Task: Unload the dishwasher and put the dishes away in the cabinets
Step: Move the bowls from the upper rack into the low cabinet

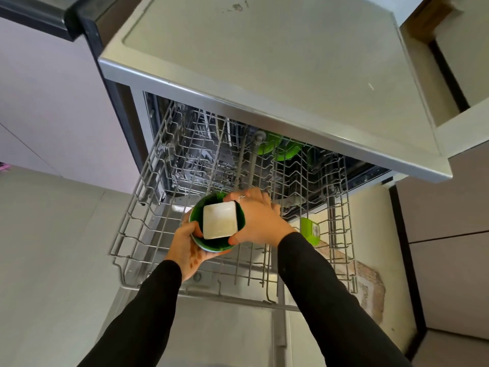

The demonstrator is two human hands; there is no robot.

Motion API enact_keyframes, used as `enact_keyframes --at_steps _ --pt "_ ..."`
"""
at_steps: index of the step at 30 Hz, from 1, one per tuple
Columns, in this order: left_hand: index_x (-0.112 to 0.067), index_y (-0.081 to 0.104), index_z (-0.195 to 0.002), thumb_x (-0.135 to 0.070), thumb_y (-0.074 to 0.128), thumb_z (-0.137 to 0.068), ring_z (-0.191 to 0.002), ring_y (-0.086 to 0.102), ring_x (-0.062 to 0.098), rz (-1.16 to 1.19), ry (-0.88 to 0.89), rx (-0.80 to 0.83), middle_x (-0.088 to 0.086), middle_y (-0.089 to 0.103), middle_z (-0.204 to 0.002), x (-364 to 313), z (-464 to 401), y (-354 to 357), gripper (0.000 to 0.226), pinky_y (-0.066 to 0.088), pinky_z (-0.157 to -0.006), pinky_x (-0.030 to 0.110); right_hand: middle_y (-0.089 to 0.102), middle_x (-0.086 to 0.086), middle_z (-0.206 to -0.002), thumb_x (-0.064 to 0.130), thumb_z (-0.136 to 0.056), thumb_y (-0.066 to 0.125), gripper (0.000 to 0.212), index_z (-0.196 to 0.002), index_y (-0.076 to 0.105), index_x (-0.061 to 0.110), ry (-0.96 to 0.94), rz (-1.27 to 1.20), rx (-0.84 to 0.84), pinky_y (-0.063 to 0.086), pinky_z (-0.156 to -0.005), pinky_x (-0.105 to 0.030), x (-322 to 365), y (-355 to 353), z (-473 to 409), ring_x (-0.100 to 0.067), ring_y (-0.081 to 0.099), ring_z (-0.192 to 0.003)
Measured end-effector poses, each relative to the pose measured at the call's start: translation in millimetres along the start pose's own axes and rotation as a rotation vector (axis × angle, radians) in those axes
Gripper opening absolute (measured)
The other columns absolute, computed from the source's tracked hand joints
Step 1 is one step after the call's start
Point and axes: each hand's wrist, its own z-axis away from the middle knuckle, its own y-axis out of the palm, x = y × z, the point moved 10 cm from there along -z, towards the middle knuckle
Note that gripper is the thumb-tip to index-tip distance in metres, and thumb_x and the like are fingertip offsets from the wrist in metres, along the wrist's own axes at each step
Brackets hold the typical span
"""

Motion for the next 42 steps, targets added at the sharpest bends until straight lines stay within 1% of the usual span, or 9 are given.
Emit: enact_keyframes --at_steps 6,9,11,16,21,27,32,36,42 --pt "-0.016 0.045 -0.137 -0.004 0.029 -0.083 -0.113 0.053 0.048 0.071 -0.007 -0.016 0.022 0.051 -0.130 5 -8 -8 0.058 0.051 -0.080 0.064 0.045 0.012 -0.125 0.011 -0.071 0.081 0.081 -0.138 0.040 0.031 -0.111 -0.587 0.222 0.035 -0.103 -0.027 -7 4 17 -0.009 0.042 -0.120" --pt "-0.015 0.048 -0.133 -0.003 0.034 -0.070 -0.112 0.051 0.051 0.060 0.009 -0.032 0.021 0.050 -0.129 0 -12 -11 0.066 0.052 -0.077 0.063 0.049 0.005 -0.137 0.004 -0.083 0.067 0.058 -0.130 0.049 0.034 0.070 -0.887 -0.026 0.047 -0.097 -0.030 -80 -6 20 -0.012 0.055 -0.118" --pt "-0.016 0.051 -0.125 -0.005 0.036 -0.063 -0.108 0.052 0.050 0.054 0.025 -0.032 0.019 0.052 -0.123 -4 -15 -12 0.065 0.054 -0.073 0.061 0.045 -0.005 -0.142 -0.001 -0.083 0.061 0.060 -0.136 0.044 0.024 0.280 -0.521 -0.232 0.042 -0.102 -0.030 -148 -8 23 -0.023 0.048 -0.127" --pt "-0.016 0.052 -0.116 -0.006 0.037 -0.062 -0.105 0.053 0.047 0.096 0.042 -0.060 0.017 0.053 -0.117 -8 -19 -25 0.058 0.056 -0.068 0.057 0.004 -0.009 -0.160 -0.001 -0.076 0.067 0.106 -0.153 -0.002 0.022 0.356 0.094 0.102 0.010 -0.119 -0.039 -212 56 17 -0.030 0.005 -0.147" --pt "-0.014 0.054 -0.110 -0.006 0.037 -0.061 -0.104 0.054 0.047 0.098 0.047 -0.076 0.018 0.053 -0.117 -9 -16 -30 0.052 0.056 -0.068 0.057 0.029 -0.004 -0.145 -0.003 -0.093 0.038 0.065 -0.151 0.016 0.016 0.397 0.401 -0.118 0.052 -0.093 -0.037 -211 41 11 -0.029 0.037 -0.126" --pt "-0.016 0.058 -0.108 -0.005 0.038 -0.063 -0.105 0.053 0.049 0.108 0.053 -0.060 0.019 0.054 -0.117 -11 -7 -24 0.050 0.055 -0.072 0.060 0.036 -0.009 -0.134 0.009 -0.097 0.041 0.039 -0.135 0.040 0.007 0.400 0.563 -0.158 0.053 -0.086 -0.035 -208 39 13 -0.026 0.048 -0.110" --pt "-0.017 0.056 -0.111 -0.005 0.037 -0.064 -0.103 0.054 0.047 0.084 0.059 -0.025 0.019 0.054 -0.116 -21 14 -9 0.052 0.057 -0.066 0.055 0.034 -0.008 -0.132 0.021 -0.081 0.068 0.049 -0.125 0.051 0.007 0.481 0.256 -0.346 0.044 -0.103 -0.030 -197 1 45 -0.024 0.045 -0.117" --pt "-0.013 0.054 -0.120 -0.005 0.038 -0.064 -0.108 0.052 0.049 0.109 0.071 -0.039 0.020 0.052 -0.122 -28 25 -8 0.059 0.057 -0.066 0.056 0.031 0.002 -0.125 0.024 -0.068 0.083 0.075 -0.131 0.043 0.011 0.251 -0.367 -0.601 0.042 -0.099 -0.025 -122 -47 62 -0.013 0.045 -0.108" --pt "-0.021 0.047 -0.137 -0.005 0.032 -0.077 -0.117 0.049 0.053 0.140 0.125 -0.041 0.021 0.051 -0.135 -40 36 -11 0.064 0.046 -0.084 0.069 0.055 -0.003 -0.129 0.004 -0.072 0.080 0.073 -0.131 0.041 0.024 -0.219 -0.914 -0.318 0.050 -0.096 -0.027 28 -56 50 -0.010 0.058 -0.117"
